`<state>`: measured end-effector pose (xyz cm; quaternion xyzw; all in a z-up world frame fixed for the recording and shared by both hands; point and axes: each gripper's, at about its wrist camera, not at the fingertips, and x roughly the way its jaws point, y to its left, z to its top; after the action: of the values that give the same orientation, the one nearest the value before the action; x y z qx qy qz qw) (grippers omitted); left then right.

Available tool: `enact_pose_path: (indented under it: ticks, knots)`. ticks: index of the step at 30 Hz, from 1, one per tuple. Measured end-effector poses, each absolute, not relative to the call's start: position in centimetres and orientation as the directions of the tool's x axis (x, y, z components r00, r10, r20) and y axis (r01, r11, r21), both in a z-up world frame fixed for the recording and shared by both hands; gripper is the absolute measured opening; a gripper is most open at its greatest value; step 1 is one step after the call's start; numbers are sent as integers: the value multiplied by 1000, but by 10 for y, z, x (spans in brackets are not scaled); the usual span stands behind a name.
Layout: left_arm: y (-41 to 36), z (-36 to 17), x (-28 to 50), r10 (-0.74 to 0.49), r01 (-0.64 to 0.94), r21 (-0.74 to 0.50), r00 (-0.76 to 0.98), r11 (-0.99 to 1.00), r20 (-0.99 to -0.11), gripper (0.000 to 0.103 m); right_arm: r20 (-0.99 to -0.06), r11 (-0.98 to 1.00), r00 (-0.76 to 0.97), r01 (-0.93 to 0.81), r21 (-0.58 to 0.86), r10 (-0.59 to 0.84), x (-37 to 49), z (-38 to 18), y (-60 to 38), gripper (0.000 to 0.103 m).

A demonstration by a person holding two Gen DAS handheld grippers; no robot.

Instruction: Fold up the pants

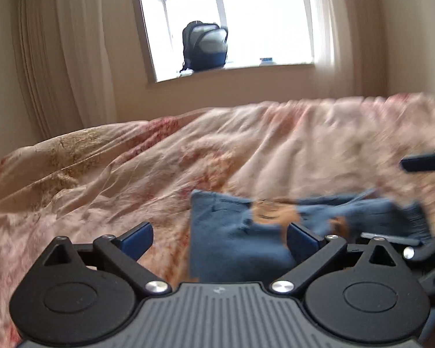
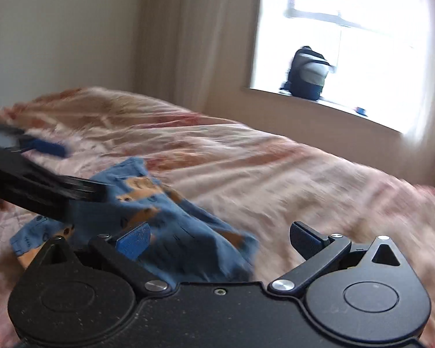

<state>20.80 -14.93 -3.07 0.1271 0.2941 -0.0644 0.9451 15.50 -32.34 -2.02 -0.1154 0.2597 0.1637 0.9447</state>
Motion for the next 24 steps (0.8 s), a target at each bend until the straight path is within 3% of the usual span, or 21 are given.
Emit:
enact_pose_path:
  ticks: [3, 7, 10, 12, 14, 17, 24]
  knots:
    - [-140, -55, 222, 36, 132, 246, 816, 960, -577, 103, -541, 922, 832, -295, -250, 119, 168, -42, -321, 102]
    - [-114, -55, 226, -32, 102, 79, 789, 992, -613, 103, -558, 975, 819, -210, -70, 136, 158, -45, -372, 102]
    - [-108, -35, 216, -49, 76, 28, 842, 997, -537, 102, -498, 979, 851, -201, -17, 166, 142, -28, -390, 102]
    - [-112, -26, 214, -100, 118, 4, 861, 993, -500, 103, -459, 976, 874, -208, -56, 160, 138, -18, -386, 102]
    - [-128, -29, 225, -92, 156, 77, 842, 985, -531, 103, -479, 968, 867, -221, -119, 139, 147, -19, -375, 102]
    - [-144, -57, 248, 23, 137, 231, 815, 963, -580, 103, -555, 959, 826, -223, -173, 92, 166, -39, -365, 102]
    - [-123, -41, 238, -27, 133, 141, 813, 981, -581, 102, -526, 991, 849, -107, -80, 50, 155, -33, -388, 102]
